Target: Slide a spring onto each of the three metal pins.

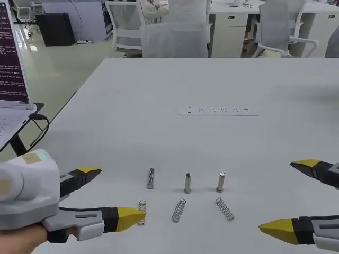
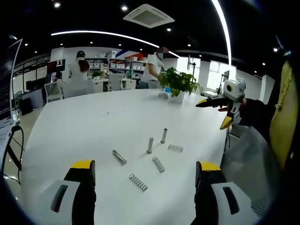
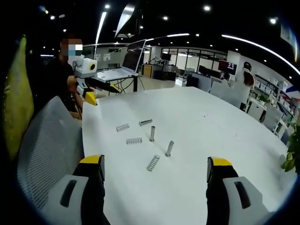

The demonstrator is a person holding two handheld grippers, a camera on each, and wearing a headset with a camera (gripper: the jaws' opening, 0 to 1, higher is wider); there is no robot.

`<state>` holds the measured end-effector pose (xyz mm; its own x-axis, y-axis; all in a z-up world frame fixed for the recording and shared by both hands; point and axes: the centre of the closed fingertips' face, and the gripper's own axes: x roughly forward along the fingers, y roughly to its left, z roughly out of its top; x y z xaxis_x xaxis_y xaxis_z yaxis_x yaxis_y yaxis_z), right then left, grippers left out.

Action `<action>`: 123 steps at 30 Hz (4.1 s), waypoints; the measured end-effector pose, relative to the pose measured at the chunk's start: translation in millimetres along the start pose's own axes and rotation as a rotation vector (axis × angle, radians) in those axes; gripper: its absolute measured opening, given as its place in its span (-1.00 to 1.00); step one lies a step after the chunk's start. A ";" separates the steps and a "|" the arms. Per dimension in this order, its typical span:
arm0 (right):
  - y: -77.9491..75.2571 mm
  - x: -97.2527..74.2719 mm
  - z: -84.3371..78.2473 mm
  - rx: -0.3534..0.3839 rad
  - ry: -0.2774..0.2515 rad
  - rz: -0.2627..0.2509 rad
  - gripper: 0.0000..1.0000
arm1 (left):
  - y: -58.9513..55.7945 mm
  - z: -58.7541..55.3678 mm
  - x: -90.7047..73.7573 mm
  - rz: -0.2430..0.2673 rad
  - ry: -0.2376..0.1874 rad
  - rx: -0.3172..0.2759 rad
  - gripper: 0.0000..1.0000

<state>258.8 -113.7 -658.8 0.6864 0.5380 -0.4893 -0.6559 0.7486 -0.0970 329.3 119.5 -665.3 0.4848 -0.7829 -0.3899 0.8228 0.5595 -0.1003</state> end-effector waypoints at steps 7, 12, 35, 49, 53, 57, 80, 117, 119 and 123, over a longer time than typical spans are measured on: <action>-0.6 -0.3 1.7 -0.001 -0.002 0.000 0.78 | -0.6 0.5 0.4 0.000 -0.003 -0.002 0.70; 0.6 1.3 0.9 0.002 0.000 0.004 0.78 | -0.4 0.0 0.7 0.000 0.000 -0.003 0.70; 1.1 4.6 2.4 0.000 0.000 0.010 0.75 | 19.1 13.3 24.6 0.003 0.014 0.011 0.57; 2.7 5.9 0.0 -0.001 0.010 0.018 0.73 | 49.0 5.7 67.4 0.018 0.094 -0.008 0.39; 1.8 5.8 -1.7 -0.001 0.015 0.018 0.73 | 54.6 2.5 78.1 0.020 0.109 -0.030 0.33; 2.6 6.2 -2.8 0.000 0.020 0.020 0.72 | 60.5 -0.7 89.0 0.030 0.127 -0.040 0.27; 2.1 8.5 -7.9 0.001 0.041 0.028 0.70 | 73.2 -24.1 131.5 0.065 0.255 -0.029 -0.05; -1.3 9.1 -16.8 0.010 0.064 0.027 0.65 | 83.8 -50.6 158.8 0.122 0.388 -0.034 -0.53; -1.6 9.6 -16.5 0.010 0.062 0.027 0.65 | 83.8 -50.7 159.7 0.120 0.390 -0.035 -0.56; -1.6 10.4 -17.3 0.010 0.065 0.029 0.65 | 85.5 -53.6 160.1 0.127 0.410 -0.025 -0.61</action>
<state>261.5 -116.0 -678.7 0.6450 0.5334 -0.5472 -0.6719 0.7370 -0.0735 461.3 56.5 -785.3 0.4194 -0.5377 -0.7314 0.7544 0.6546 -0.0486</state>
